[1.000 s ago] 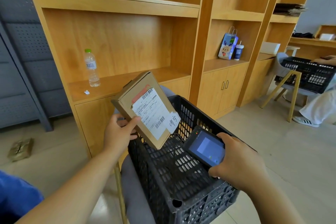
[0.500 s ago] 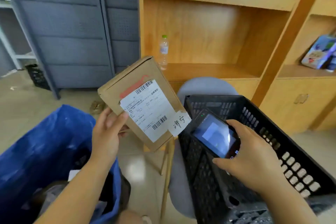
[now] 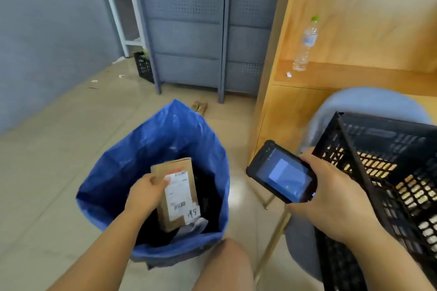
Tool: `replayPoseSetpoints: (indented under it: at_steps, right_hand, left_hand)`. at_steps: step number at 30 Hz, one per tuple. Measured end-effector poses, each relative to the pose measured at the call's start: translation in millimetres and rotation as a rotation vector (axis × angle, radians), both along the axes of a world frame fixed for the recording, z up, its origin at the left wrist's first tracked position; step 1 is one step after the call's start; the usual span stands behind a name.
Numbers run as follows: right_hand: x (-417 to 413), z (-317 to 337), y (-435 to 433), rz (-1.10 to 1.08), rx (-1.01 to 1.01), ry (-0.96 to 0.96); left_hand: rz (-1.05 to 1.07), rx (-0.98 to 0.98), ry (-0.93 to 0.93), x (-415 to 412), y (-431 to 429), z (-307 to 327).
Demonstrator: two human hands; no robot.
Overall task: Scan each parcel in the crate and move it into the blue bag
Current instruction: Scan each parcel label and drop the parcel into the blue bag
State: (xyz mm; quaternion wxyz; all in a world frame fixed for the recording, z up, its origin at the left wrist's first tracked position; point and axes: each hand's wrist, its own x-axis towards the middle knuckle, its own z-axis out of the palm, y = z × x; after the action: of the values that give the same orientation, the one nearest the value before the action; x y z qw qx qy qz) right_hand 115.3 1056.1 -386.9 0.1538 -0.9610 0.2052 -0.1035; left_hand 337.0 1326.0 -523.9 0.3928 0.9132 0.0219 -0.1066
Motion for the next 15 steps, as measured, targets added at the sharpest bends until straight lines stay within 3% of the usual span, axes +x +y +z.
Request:
replayPoseSetpoints:
  at_steps: [10, 15]
  right_hand:
    - [-32.1, 14.1, -42.2, -0.172, -0.072, 0.124]
    - [-73.2, 23.5, -77.8, -0.294, -0.072, 0.126]
  left_hand:
    - [-0.480, 0.051, 0.045, -10.4, -63.4, -0.7]
    - [-0.664, 0.120, -0.075, -25.1, -121.8, 28.4]
